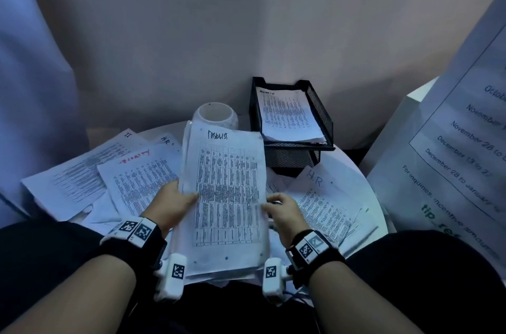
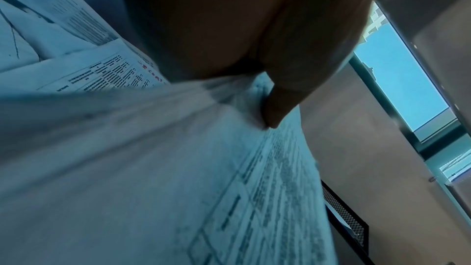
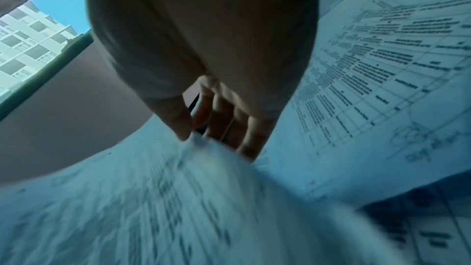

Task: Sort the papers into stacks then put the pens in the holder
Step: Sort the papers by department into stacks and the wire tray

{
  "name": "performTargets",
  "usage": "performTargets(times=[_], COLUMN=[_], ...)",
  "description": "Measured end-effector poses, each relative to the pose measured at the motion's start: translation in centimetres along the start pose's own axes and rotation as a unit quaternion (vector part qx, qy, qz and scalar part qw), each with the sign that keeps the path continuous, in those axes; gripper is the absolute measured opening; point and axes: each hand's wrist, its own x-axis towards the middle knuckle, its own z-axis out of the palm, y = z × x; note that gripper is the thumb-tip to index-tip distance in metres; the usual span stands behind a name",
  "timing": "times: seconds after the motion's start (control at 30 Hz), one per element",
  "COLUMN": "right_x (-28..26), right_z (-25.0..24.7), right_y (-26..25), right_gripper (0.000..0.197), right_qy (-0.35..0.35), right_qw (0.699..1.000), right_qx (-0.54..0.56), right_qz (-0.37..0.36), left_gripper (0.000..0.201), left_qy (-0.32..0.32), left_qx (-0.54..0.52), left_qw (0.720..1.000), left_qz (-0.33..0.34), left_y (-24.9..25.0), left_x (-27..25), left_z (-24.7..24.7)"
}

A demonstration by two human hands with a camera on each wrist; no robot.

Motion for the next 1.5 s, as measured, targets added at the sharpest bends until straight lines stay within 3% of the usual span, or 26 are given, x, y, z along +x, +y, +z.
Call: performTargets(times=[0.07,0.17,0.33,0.5,0.67,0.73,0.87,0.97,1.07,1.17,1.23,1.33,1.43,1.5], right_x=[0.6,1.1,1.4,1.3,1.2,1.5,1.8,1.3,1.1,0.9,1.0,1.2,3.1,3.0], right_z=[-1.5,-4.7,-8.1,-8.3,-7.9,-8.0,-7.8,-7.2,-6.4,-4.7,-3.8,-3.8,-5.6,-6.1], right_y=[0.3,1.4,3.1,4.0,4.0,4.0,2.8,1.3,1.3,1.2,1.5,1.6,3.2,3.1], right_gripper=[0.009,0.013,0.03,0.065,0.08,0.077,0.045,0.036,0.031,0.011,0.021,0.019,0.009,0.018], right_qy=[0.122,0.301,0.385,0.36,0.385,0.403,0.385,0.371,0.269,0.175,0.166,0.177,0.173,0.159], right_qw=[0.991,0.949,0.903,0.893,0.907,0.906,0.911,0.917,0.945,0.965,0.96,0.965,0.964,0.964], right_qx=[-0.049,-0.094,-0.144,-0.19,-0.099,-0.062,-0.035,0.022,0.071,0.092,0.155,0.123,0.093,0.113], right_qz=[-0.013,0.018,0.125,0.194,0.141,0.113,0.146,0.144,0.172,0.173,0.161,0.148,0.18,0.179], left_gripper=[0.007,0.007,0.005,0.007,0.012,0.009,0.007,0.004,0.002,0.005,0.005,0.006,0.007,0.006], left_qy=[0.012,0.013,0.016,0.017,0.033,0.035,0.044,0.072,0.102,0.111,0.114,0.137,0.168,0.174], left_qx=[0.012,0.01,0.016,0.014,0.028,0.033,0.035,0.056,0.062,0.06,0.061,0.078,0.074,0.058], left_qw=[1.0,1.0,1.0,1.0,0.999,0.999,0.998,0.995,0.992,0.991,0.99,0.986,0.982,0.982], left_qz=[0.001,-0.003,-0.003,-0.007,-0.008,-0.009,-0.021,-0.03,-0.042,-0.051,-0.049,-0.047,-0.047,-0.051], left_y=[0.0,0.1,0.3,0.4,0.7,0.7,0.6,0.5,0.2,0.1,0.2,0.2,0.6,0.7], left_x=[0.0,0.0,0.0,-0.3,-0.5,-0.4,-0.2,-0.1,0.3,0.4,0.3,0.5,0.8,0.9], left_z=[-0.1,-0.3,-0.3,-0.3,-0.4,-0.5,-0.7,-1.2,-1.9,-2.5,-2.8,-3.9,-5.5,-6.2])
